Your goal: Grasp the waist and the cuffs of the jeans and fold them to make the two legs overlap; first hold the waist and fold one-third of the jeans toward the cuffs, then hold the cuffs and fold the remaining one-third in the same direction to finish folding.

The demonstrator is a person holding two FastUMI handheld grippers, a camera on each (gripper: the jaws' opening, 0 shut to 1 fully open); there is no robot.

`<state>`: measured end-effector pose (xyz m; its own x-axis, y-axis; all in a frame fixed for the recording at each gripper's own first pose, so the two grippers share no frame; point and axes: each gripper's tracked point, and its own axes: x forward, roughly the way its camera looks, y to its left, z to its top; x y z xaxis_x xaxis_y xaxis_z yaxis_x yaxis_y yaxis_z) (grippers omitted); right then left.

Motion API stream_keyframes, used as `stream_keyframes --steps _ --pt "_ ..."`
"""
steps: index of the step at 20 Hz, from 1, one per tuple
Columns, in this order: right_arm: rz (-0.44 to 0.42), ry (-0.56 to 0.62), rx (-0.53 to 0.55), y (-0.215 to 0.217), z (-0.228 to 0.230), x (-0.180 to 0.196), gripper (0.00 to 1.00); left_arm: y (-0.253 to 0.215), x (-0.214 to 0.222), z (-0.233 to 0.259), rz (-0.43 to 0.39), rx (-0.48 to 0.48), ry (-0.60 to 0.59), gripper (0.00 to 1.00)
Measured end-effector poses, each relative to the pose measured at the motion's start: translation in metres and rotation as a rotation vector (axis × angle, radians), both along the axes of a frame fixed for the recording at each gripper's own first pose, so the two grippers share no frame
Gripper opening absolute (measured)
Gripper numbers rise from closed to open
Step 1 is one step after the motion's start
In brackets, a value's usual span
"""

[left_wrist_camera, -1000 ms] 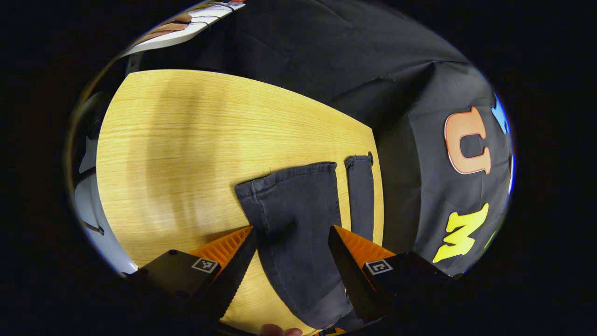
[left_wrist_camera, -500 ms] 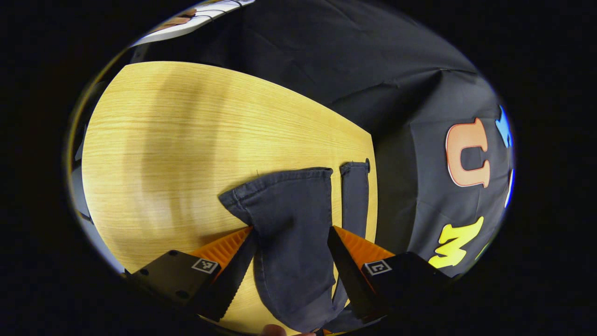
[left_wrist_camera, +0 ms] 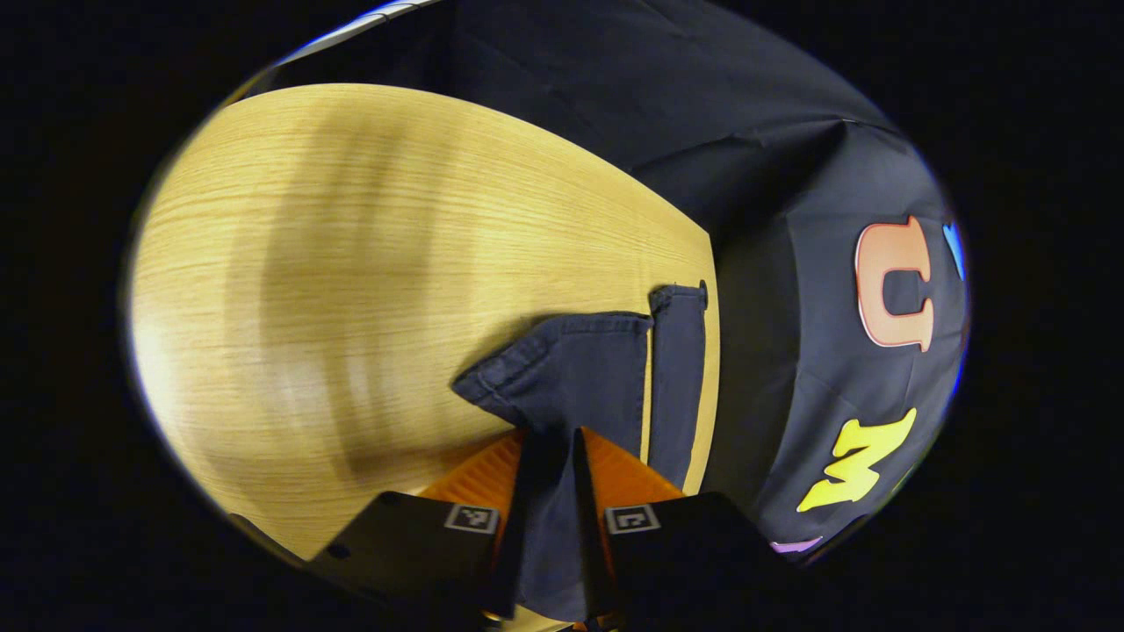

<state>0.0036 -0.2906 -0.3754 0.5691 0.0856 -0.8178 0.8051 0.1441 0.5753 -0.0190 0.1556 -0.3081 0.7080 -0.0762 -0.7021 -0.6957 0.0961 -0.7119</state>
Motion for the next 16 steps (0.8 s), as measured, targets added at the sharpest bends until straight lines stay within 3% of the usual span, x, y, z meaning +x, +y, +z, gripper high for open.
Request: stream_keyframes --steps 1,4,8,10,16 --pt "0.012 0.005 0.005 0.001 0.000 0.001 0.06 -0.001 0.001 0.003 -0.005 -0.008 -0.004 0.21" --pt "0.054 -0.023 -0.019 0.002 0.008 0.002 0.06 -0.001 0.001 0.016 -0.030 -0.007 -0.030 0.06" --pt "0.061 -0.091 -0.014 0.004 0.041 0.006 0.06 0.004 0.002 0.047 -0.063 0.032 -0.054 0.04" --pt "0.066 -0.135 -0.015 0.007 0.064 0.015 0.06 0.004 -0.003 0.057 -0.087 0.016 0.001 0.04" --pt "0.164 -0.249 -0.064 0.003 0.131 0.061 0.06 0.008 0.039 0.116 -0.209 0.066 -0.052 0.04"
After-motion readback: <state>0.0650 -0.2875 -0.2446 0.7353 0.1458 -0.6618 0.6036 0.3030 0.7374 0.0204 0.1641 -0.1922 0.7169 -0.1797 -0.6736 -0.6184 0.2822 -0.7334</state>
